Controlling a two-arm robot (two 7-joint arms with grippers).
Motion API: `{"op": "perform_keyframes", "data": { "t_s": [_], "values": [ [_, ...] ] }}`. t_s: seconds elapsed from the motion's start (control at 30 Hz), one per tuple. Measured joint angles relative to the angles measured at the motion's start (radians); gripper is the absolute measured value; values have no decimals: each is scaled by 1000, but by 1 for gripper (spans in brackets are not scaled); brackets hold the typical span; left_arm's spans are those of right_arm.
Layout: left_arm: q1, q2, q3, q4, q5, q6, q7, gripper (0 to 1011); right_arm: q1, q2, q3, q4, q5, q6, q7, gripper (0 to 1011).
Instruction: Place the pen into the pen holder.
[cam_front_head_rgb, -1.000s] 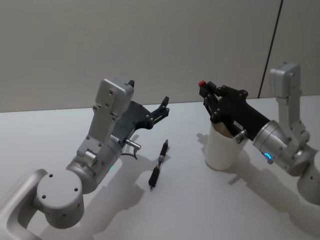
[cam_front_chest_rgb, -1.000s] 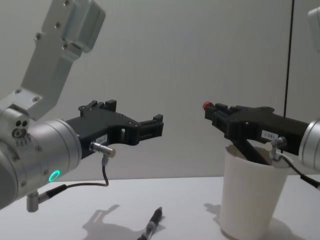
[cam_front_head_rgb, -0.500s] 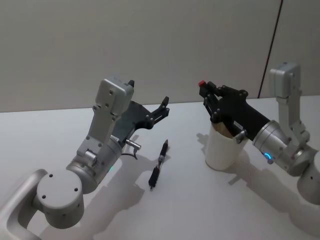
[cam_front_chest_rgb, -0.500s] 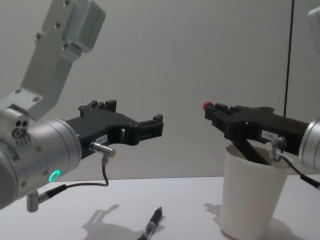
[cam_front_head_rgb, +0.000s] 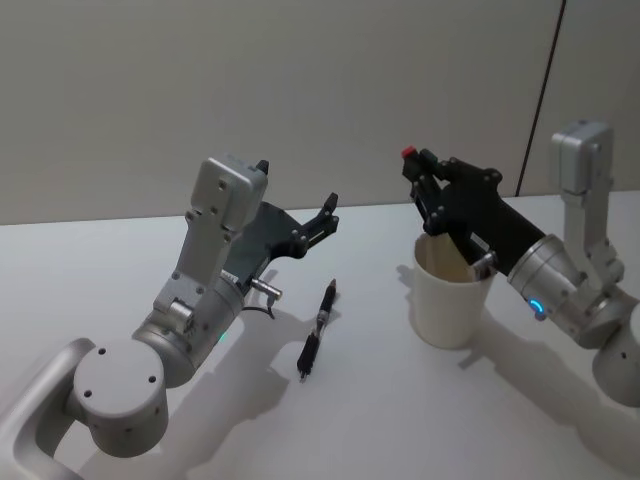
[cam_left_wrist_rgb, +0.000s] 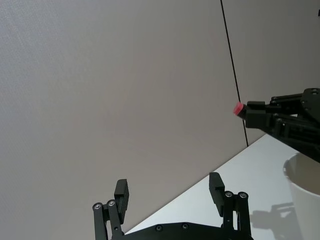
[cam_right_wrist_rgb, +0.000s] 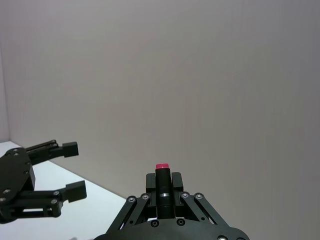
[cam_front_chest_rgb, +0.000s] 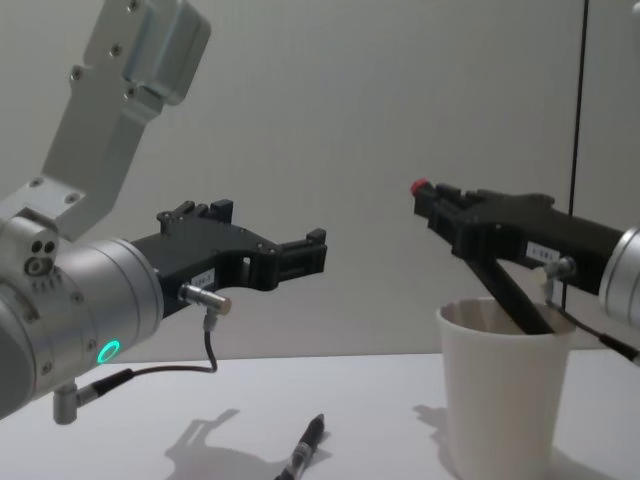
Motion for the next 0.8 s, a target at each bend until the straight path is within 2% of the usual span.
{"op": "perform_keyframes", "data": {
  "t_s": [0.17,0.5,0.8],
  "values": [
    [0,0,0,0,0,0,0,1001,1,-3,1,2,7,-42,-5,175],
    [0,0,0,0,0,0,0,1001,-5,-7,-5,21,12,-88,14,175],
    [0,0,0,0,0,0,0,1001,-17,-9,-16,41,-14,-142,25,175]
  ]
}}
